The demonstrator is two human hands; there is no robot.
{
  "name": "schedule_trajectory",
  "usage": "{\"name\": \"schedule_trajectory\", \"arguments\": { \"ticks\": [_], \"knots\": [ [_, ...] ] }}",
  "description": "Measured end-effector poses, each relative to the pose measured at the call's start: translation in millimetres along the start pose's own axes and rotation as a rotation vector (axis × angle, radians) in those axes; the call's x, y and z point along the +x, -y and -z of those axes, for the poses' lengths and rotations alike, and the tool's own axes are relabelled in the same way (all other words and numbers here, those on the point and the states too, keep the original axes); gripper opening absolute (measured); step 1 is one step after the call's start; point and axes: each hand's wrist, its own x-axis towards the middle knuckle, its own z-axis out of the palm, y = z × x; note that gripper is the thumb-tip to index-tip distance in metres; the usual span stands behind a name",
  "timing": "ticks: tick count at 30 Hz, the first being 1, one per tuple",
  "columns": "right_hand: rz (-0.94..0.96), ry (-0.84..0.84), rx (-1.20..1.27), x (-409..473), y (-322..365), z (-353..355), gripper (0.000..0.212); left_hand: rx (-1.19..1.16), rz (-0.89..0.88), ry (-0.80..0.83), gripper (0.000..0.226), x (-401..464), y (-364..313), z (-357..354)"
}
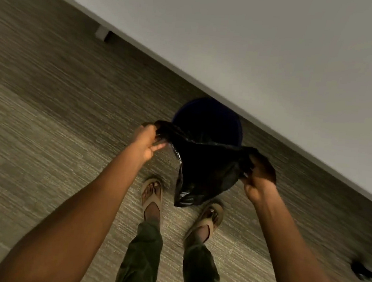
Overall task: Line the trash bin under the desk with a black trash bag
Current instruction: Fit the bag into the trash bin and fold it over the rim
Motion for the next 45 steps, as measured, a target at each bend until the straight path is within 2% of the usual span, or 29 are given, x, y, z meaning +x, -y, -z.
{"name": "schedule_trajectory", "arguments": {
  "ticks": [2, 4, 7, 9, 11, 13, 17, 18, 20, 22, 25, 28, 30, 32, 34, 36, 37, 40, 43, 45],
  "knots": [
    [0.129, -0.036, -0.020, 15, 1, -9, 0.015, -0.070, -0.022, 0.072, 0.023, 11, -4, 3],
    [0.235, -0.125, -0.149, 30, -9, -14, 0.022, -0.127, 0.009, 0.160, 0.030, 19, -1, 10],
    [0.155, -0.143, -0.239, 60, -35, -21, 0.025, -0.098, 0.127, 0.147, 0.037, 47, 22, 21],
    [0.139, -0.132, -0.365, 81, -46, -19, 0.022, 0.077, 0.141, 0.058, 0.027, 68, 36, 27],
    [0.177, -0.128, -0.459, 98, -48, -11, 0.018, 0.279, 0.057, -0.054, 0.025, 90, 45, 33],
    [0.196, -0.064, -0.540, 109, -39, -3, 0.013, 0.409, -0.101, -0.119, 0.020, 105, 45, 35],
    [0.148, 0.284, -0.599, 116, 2, 9, 0.018, 0.553, -0.451, -0.115, 0.017, 132, 23, 33],
    [0.130, 0.321, -0.602, 120, 11, 11, 0.019, 0.576, -0.496, -0.132, 0.018, 137, 17, 34],
    [0.156, 0.331, -0.801, 129, 17, 14, 0.012, 0.707, -0.496, -0.154, 0.021, 140, 11, 35],
    [0.186, 0.323, -0.986, 134, 13, 12, 0.009, 0.884, -0.476, -0.089, 0.017, 135, 13, 33],
    [0.224, 0.363, -0.945, 135, 11, 10, 0.010, 0.976, -0.560, 0.067, 0.009, 124, 25, 25],
    [0.340, 0.313, -0.892, 133, 18, 9, 0.017, 0.929, -0.676, 0.123, 0.028, 113, 29, 26],
    [0.437, 0.218, -0.782, 128, 24, 6, 0.009, 0.847, -0.741, 0.159, 0.029, 107, 26, 30],
    [0.435, 0.205, -0.612, 117, 27, 4, 0.018, 0.805, -0.736, 0.202, 0.024, 97, 23, 32],
    [0.339, 0.232, -0.471, 108, 18, 7, 0.034, 0.861, -0.632, 0.262, 0.023, 83, 27, 36],
    [0.235, 0.224, -0.513, 103, -6, 14, 0.011, 0.921, -0.479, 0.330, 0.022, 78, 46, 44],
    [0.197, 0.189, -0.605, 102, -20, 18, 0.007, 0.947, -0.426, 0.368, 0.022, 78, 59, 49],
    [0.172, 0.162, -0.811, 100, -49, 32, 0.023, 1.045, -0.378, 0.452, 0.018, 82, 94, 65],
    [0.165, 0.192, -0.777, 107, -46, 34, 0.035, 1.036, -0.426, 0.425, 0.020, 92, 96, 67],
    [0.199, 0.207, -0.690, 117, -30, 25, 0.033, 0.905, -0.523, 0.360, 0.027, 99, 80, 57]
  ]
}}
